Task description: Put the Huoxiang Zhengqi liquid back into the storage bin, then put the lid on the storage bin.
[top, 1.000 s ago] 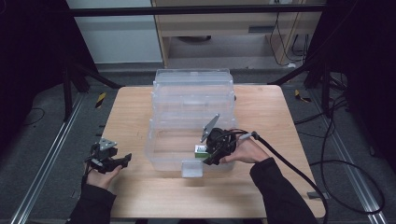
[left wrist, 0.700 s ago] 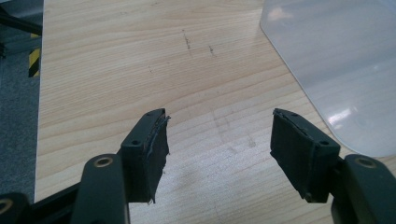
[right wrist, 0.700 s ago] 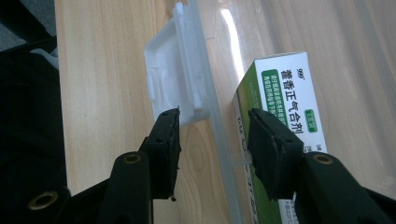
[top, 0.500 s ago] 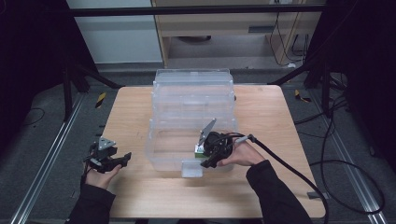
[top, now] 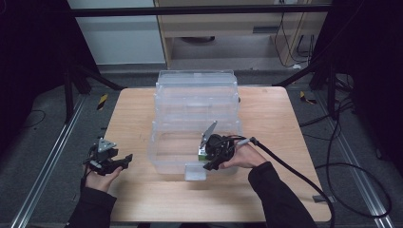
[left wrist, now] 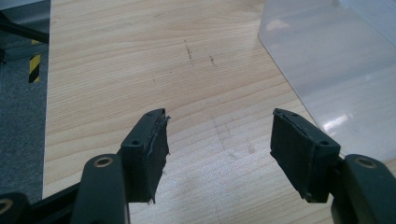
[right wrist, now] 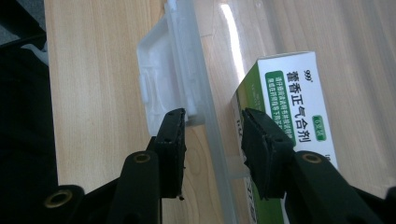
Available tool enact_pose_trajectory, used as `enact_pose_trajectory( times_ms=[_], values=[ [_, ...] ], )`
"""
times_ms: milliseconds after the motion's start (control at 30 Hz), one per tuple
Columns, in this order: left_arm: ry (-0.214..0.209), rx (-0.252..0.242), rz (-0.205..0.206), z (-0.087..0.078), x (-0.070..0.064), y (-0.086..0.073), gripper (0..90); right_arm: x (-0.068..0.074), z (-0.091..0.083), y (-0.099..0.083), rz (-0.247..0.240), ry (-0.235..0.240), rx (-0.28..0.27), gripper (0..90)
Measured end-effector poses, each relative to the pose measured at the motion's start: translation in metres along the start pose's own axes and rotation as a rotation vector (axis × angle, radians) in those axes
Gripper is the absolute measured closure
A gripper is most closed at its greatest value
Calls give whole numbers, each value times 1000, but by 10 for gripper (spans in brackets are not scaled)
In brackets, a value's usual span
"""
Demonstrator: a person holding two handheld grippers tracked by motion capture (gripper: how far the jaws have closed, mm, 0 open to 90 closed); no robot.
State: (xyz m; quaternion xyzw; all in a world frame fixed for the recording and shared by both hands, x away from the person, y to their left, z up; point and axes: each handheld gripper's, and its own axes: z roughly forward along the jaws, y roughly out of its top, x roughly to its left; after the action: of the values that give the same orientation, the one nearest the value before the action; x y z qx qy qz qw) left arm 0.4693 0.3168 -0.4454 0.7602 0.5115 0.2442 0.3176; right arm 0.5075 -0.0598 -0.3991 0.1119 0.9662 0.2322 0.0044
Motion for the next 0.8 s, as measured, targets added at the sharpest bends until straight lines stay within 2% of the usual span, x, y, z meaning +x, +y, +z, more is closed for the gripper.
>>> enact_pose_trajectory(
  times_ms=[200,567,800],
  values=[
    [1,-3,2,-2,1,1,358,2,0,2,-17,-15,21,610],
    [-8,-11,8,-3,1,4,356,-2,0,2,-40,10,27,635],
    [-15,-24,17,-9,1,12,356,-3,-1,3,-58,18,34,645]
  ],
)
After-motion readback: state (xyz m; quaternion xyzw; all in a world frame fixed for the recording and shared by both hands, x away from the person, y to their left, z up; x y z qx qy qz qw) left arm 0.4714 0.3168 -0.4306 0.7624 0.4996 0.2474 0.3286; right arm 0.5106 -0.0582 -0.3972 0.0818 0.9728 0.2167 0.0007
